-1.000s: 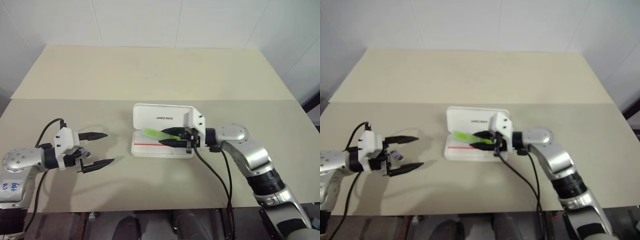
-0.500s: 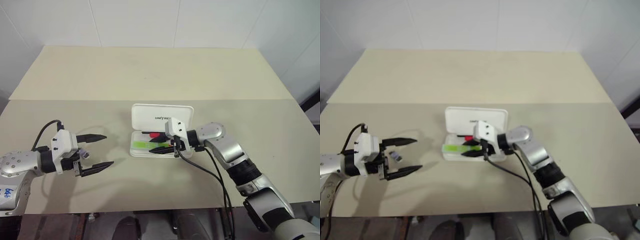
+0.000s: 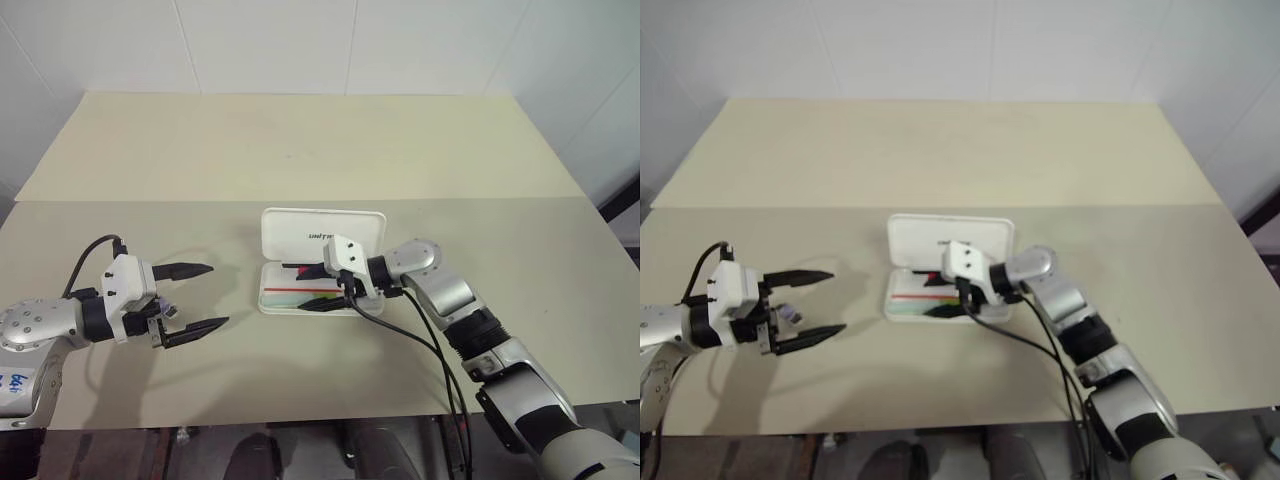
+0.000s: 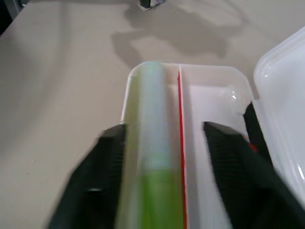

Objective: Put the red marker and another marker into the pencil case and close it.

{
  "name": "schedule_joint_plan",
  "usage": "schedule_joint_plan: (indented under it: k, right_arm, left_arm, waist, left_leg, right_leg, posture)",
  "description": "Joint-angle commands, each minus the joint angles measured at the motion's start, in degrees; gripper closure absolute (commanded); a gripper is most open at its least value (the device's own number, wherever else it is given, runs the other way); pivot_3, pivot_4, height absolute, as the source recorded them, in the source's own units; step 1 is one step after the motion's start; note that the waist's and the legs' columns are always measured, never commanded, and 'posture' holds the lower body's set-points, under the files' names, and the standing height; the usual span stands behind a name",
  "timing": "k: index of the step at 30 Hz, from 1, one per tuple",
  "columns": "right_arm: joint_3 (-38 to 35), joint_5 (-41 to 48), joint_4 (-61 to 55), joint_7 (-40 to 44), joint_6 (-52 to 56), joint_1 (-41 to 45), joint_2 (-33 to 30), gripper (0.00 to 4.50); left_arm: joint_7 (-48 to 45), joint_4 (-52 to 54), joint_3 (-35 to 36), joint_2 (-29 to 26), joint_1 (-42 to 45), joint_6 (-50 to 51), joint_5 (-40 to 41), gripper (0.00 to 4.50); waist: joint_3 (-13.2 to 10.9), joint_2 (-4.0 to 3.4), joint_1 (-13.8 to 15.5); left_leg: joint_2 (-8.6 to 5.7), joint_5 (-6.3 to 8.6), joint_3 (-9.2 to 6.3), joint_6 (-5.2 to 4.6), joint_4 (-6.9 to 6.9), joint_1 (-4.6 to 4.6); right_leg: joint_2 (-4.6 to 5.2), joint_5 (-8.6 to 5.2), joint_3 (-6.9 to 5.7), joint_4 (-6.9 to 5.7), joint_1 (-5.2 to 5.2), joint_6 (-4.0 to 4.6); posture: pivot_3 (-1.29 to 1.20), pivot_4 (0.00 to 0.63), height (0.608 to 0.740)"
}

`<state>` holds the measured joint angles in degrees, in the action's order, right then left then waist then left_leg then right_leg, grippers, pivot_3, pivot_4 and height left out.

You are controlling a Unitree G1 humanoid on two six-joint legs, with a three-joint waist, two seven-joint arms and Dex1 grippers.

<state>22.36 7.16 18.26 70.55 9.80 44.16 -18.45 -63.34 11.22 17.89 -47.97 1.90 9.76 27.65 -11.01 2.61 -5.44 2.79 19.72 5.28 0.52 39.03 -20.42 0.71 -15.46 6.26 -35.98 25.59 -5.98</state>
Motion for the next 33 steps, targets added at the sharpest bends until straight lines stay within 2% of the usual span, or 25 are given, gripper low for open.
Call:
schedule_joint_plan:
  k: [1, 12, 20, 26, 33]
  right_arm:
    - [-0.75, 0.94, -1.45, 1.20, 0.55, 1.56, 0.47, 0.14]
    - [-5.48, 6.09, -7.70, 0.00, 6.31, 2.87, 1.00, 0.06]
    - [-11.57, 14.14, -19.83, 1.45, 14.16, -2.49, -6.07, 0.06]
    - [-18.98, 23.55, -29.18, 3.98, 19.03, -10.11, -14.33, 0.06]
    - [-20.21, 21.30, -27.59, 4.15, 13.95, -13.17, -18.02, 0.06]
  left_arm:
    - [0.19, 1.11, 0.11, 0.19, 0.83, -1.11, 0.29, 0.00]
    - [0.48, 0.86, -0.37, 0.77, 0.89, -1.77, 0.15, 0.00]
    - [6.15, 2.62, 3.67, 3.82, -2.66, -3.15, 0.08, 0.00]
    - [11.89, 3.71, 12.74, 6.77, -10.15, -4.22, 0.55, 0.00]
    - [10.40, -0.42, 16.54, 7.66, -15.17, -6.07, 0.83, 0.00]
  waist:
    - [0.00, 0.00, -0.13]
    - [-0.02, -0.03, -0.93]
    - [-0.04, -0.06, -0.68]
    - [-0.05, -0.09, -0.35]
    - [-0.05, -0.08, 0.55]
  left_leg:
    - [0.00, 0.00, 0.00, 0.00, 0.00, 0.00]
    - [0.01, 0.00, -0.06, 0.02, -0.01, -0.01]
    - [-0.06, 0.05, -0.16, -0.06, -0.05, -0.07]
    - [-0.10, 0.20, -0.11, -0.23, -0.07, -0.10]
    - [-0.14, 0.24, -0.04, -0.23, -0.04, 0.03]
  right_leg:
    - [0.01, 0.00, 0.00, 0.00, 0.00, 0.00]
    - [0.10, 0.00, -0.04, -0.04, 0.00, 0.00]
    - [0.56, 0.00, -0.72, -0.05, -0.02, 0.00]
    - [0.89, 0.00, -1.25, 0.05, -0.02, 0.01]
    - [0.93, -0.04, -1.29, 0.18, -0.07, 0.11]
  posture:
    - [0.00, 0.150, 0.740]
    - [0.00, 0.150, 0.740]
    - [0.00, 0.150, 0.740]
    - [0.00, 0.150, 0.740]
    - [0.00, 0.150, 0.740]
